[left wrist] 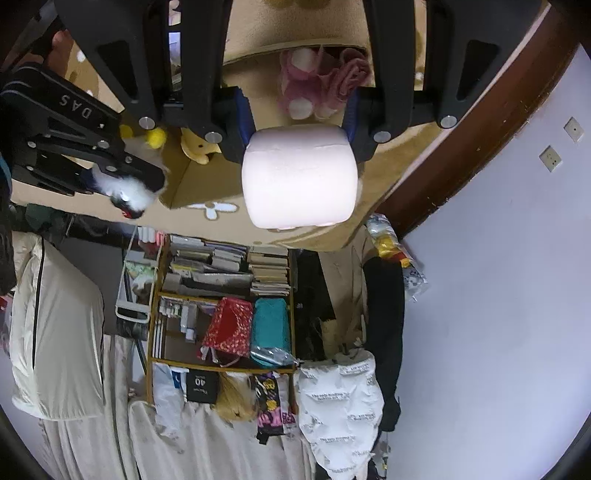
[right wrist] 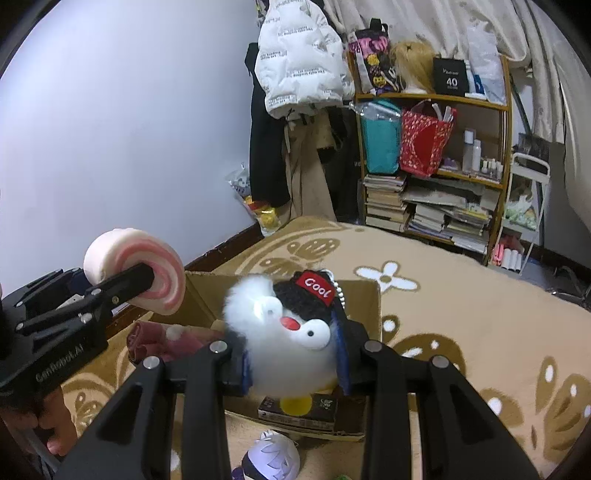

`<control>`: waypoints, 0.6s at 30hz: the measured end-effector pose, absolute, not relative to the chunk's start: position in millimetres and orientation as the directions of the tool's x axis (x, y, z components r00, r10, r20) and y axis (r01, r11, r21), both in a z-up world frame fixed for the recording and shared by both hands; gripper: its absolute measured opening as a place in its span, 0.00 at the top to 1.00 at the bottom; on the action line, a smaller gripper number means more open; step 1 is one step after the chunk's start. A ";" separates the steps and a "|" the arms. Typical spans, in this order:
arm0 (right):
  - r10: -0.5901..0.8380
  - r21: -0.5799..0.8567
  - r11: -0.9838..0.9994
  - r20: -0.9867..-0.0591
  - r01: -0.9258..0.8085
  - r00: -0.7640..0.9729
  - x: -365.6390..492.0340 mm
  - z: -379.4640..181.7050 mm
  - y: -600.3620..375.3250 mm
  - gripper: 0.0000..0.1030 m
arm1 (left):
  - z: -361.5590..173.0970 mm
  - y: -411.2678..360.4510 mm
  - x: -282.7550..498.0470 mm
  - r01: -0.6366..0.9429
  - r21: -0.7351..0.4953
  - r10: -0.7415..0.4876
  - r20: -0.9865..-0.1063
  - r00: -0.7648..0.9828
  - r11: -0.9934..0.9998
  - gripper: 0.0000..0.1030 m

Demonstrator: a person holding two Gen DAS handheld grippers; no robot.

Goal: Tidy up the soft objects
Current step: 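Lift and carry the roll-cake and penguin plushes over the box with both tools, then lower both plushes into the box and open both tools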

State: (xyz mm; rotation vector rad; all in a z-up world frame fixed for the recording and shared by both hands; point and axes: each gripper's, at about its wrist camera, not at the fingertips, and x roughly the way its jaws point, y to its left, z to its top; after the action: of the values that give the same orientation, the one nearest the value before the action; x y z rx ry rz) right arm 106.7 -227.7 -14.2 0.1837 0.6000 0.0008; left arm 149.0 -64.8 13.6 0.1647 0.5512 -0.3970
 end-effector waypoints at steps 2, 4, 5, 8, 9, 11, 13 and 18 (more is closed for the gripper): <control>0.061 0.171 0.984 -0.568 0.046 0.821 109.5 -19.8 -227.8 0.65 | 7.8 -70.5 148.7 0.415 0.069 -0.314 -0.546 0.777 0.907 0.63; 0.070 0.171 0.985 -0.572 0.035 0.817 110.2 -24.7 -227.3 0.65 | 1.7 -76.3 147.5 0.417 0.111 -0.294 -0.549 0.783 0.902 0.63; 0.076 0.170 0.985 -0.574 0.028 0.816 109.6 -27.6 -226.6 0.65 | -1.1 -79.0 146.8 0.425 0.120 -0.295 -0.554 0.779 0.897 0.63; 0.081 0.158 0.987 -0.589 0.017 0.804 111.9 -35.9 -222.6 0.65 | -5.5 -83.4 143.7 0.451 0.110 -0.319 -0.562 0.763 0.886 0.63; 0.082 0.157 0.988 -0.594 0.016 0.800 112.9 -38.6 -221.4 0.65 | -6.1 -84.9 142.2 0.457 0.111 -0.324 -0.560 0.763 0.882 0.62; 0.085 0.158 0.987 -0.599 0.013 0.796 112.6 -41.6 -219.4 0.65 | -8.2 -88.9 140.5 0.452 0.140 -0.306 -0.559 0.770 0.881 0.61; 0.088 0.157 0.988 -0.606 0.010 0.791 113.7 -43.7 -218.7 0.63 | -11.4 -89.7 140.8 0.440 0.154 -0.287 -0.565 0.774 0.885 0.61; 0.091 0.155 0.988 -0.615 0.007 0.784 113.7 -48.1 -216.8 0.62 | -13.1 -84.3 144.4 0.430 0.126 -0.292 -0.565 0.772 0.894 0.56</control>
State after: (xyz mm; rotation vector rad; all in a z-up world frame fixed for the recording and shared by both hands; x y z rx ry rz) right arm 113.7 -216.8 -48.1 0.1518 0.6697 0.0454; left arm 144.4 -84.3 -13.1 0.2552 0.5663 -0.3958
